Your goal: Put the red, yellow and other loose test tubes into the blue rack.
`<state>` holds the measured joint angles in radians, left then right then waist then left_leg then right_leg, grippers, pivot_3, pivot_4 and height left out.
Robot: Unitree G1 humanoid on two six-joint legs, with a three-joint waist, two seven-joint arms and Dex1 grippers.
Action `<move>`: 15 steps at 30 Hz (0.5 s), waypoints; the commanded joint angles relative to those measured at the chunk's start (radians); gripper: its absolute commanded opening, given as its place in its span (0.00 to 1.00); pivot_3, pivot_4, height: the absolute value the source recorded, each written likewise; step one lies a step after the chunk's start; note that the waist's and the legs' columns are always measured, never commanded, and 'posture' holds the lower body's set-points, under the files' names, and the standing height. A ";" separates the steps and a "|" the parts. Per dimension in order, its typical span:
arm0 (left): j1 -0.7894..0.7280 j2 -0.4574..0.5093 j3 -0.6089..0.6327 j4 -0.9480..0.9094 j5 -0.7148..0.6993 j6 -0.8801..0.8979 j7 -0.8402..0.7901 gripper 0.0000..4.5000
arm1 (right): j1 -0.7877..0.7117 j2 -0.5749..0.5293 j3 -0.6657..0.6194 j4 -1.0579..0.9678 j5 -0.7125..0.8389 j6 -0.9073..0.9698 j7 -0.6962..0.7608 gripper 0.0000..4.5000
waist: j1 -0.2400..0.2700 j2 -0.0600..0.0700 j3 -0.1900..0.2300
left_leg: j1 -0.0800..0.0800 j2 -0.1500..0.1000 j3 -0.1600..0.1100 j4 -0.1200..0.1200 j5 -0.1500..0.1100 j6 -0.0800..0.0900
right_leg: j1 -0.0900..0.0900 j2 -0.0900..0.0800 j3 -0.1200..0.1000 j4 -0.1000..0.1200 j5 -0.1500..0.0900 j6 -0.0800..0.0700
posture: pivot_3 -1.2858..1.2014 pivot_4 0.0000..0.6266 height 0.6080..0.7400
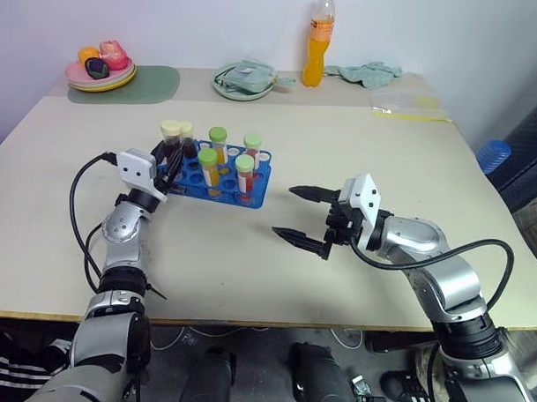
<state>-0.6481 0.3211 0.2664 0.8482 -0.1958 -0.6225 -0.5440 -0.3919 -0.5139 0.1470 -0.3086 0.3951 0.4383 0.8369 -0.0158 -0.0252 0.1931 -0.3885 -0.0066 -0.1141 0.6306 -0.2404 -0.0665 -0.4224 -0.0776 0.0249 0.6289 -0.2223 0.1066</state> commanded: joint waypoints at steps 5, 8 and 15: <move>-0.043 0.003 -0.015 0.056 -0.002 -0.018 0.004 0.17 | -0.011 0.001 -0.018 -0.027 0.002 -0.013 -0.007 1.00 | -0.002 0.000 0.000 | 0.000 0.000 0.000 0.000 0.000 0.000 | 0.000 0.000 0.000 0.000 0.000 0.000 | 0.52 0.24 1.00; -0.044 0.001 -0.019 0.065 -0.001 -0.023 0.006 0.17 | -0.012 0.002 -0.019 -0.025 0.001 -0.016 -0.009 1.00 | 0.000 0.000 0.000 | 0.000 0.000 0.000 0.000 0.000 0.000 | 0.000 0.000 0.000 0.000 0.000 0.000 | 0.52 0.24 1.00; -0.021 0.005 0.001 0.056 -0.025 -0.015 0.013 0.17 | -0.010 0.001 -0.021 -0.022 -0.002 -0.022 -0.010 1.00 | -0.001 0.000 0.000 | 0.000 0.000 0.000 0.000 0.000 0.000 | 0.000 0.000 0.000 0.000 0.000 0.000 | 0.52 0.24 1.00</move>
<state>-0.6754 0.3166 0.2499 0.9134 -0.2037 -0.6359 -0.5351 -0.3921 -0.5135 0.1471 -0.3085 0.3931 0.4356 0.8294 -0.0166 -0.0252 0.1931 -0.3885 -0.0066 -0.1141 0.6305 -0.2404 -0.0665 -0.4224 -0.0776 0.0248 0.6289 -0.2223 0.1067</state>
